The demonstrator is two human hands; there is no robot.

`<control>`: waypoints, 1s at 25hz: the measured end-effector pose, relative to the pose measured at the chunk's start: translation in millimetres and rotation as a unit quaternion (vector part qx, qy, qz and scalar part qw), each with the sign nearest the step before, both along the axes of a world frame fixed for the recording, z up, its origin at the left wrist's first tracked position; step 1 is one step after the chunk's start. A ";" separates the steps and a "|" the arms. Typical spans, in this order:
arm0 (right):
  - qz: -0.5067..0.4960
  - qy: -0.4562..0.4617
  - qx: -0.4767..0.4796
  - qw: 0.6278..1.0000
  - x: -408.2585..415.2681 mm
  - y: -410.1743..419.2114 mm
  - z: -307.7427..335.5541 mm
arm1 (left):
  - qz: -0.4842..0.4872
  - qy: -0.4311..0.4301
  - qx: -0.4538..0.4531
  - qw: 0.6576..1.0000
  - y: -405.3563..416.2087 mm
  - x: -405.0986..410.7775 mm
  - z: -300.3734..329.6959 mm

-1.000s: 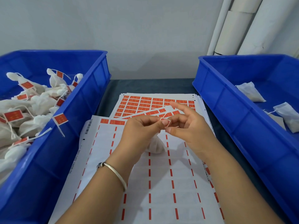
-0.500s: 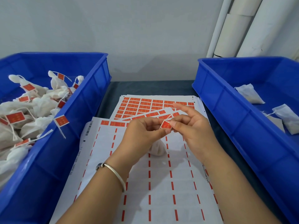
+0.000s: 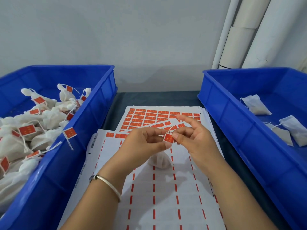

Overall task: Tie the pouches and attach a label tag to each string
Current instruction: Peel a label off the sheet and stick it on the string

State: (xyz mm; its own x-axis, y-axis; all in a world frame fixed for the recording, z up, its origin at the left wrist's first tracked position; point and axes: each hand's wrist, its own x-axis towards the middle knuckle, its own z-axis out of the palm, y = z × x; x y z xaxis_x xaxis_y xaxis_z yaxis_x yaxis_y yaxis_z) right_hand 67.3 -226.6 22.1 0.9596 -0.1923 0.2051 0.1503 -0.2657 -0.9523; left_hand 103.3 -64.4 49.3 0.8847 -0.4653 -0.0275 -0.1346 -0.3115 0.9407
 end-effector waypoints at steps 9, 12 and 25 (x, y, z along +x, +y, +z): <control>-0.011 0.009 0.100 0.995 -0.5 4.0 -5.6 | 0.070 -0.128 0.135 0.980 0.6 -2.8 24.3; -0.034 0.100 0.102 0.989 3.9 3.7 -14.8 | 0.125 -0.156 0.087 0.976 13.8 -2.7 49.1; -0.042 0.132 0.026 0.990 9.9 2.8 -26.3 | 0.340 -0.234 -0.054 0.909 126.7 115.7 137.1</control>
